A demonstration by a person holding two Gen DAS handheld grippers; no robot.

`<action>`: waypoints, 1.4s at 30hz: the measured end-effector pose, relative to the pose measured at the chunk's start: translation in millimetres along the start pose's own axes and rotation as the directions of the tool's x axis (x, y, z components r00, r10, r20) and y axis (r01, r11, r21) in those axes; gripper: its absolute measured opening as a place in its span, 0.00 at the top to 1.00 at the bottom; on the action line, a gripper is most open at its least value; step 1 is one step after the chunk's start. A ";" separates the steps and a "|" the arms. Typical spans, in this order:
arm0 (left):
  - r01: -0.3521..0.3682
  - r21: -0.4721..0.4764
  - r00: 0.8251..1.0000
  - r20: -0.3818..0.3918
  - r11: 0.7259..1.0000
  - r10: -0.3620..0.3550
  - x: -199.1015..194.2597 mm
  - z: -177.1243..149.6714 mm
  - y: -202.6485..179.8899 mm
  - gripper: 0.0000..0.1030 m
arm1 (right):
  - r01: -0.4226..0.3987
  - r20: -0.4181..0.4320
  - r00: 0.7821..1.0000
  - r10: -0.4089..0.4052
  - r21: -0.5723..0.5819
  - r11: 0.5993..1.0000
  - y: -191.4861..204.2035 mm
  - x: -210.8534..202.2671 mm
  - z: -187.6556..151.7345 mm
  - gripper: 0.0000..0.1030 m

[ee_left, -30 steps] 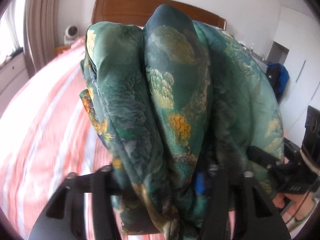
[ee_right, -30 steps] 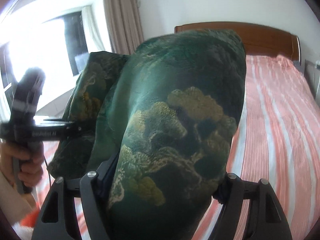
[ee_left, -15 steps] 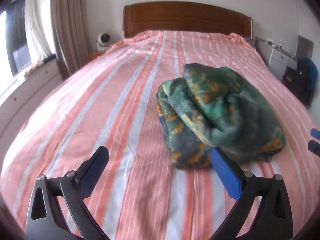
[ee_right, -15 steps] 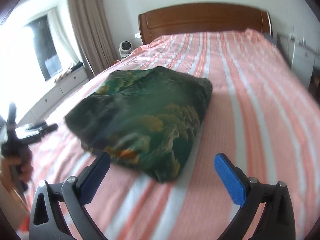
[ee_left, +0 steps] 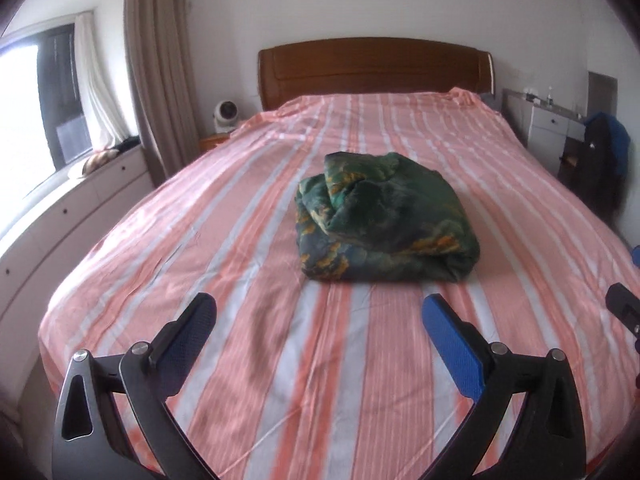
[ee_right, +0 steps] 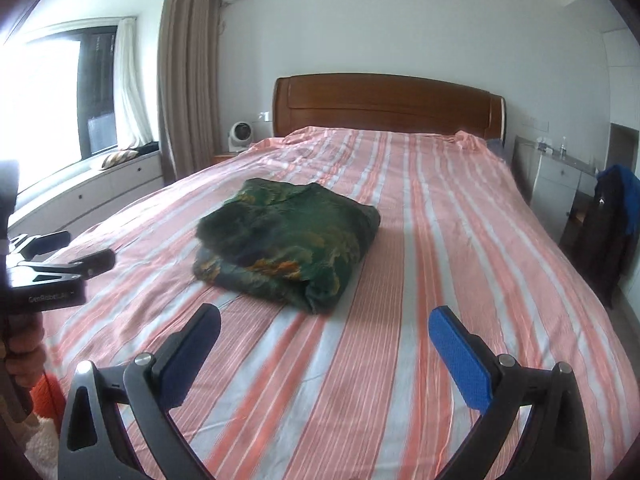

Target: Fold large clothes

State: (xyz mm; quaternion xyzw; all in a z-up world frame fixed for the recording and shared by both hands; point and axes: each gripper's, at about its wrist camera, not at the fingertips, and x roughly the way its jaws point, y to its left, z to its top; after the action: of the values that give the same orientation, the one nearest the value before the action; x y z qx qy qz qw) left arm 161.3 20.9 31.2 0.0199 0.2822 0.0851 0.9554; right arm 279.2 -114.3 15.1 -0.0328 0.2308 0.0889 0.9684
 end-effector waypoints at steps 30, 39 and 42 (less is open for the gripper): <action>0.101 0.106 0.992 -0.083 0.989 -0.093 -92.0 -91.9 -3.9 0.00 | 0.015 -0.256 0.967 -0.007 0.028 1.000 48.0 -82.5 -84.4 0.00; 0.134 0.099 0.986 -0.118 0.986 -0.122 -96.7 -96.0 -8.7 0.00 | 0.010 -0.265 0.964 -0.010 -0.003 1.000 58.8 -104.3 -105.7 0.00; 0.126 0.123 0.987 -0.111 0.984 -0.112 -96.3 -98.2 -14.9 0.00 | 0.006 -0.271 0.963 -0.002 0.012 1.000 57.9 -101.9 -107.2 0.00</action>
State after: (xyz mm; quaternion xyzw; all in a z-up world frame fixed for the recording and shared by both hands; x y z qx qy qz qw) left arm 30.7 -11.5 -1.0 0.0607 0.3369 0.0102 0.9395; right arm 131.6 -84.6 -35.7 -0.0389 0.3616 0.0800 0.9281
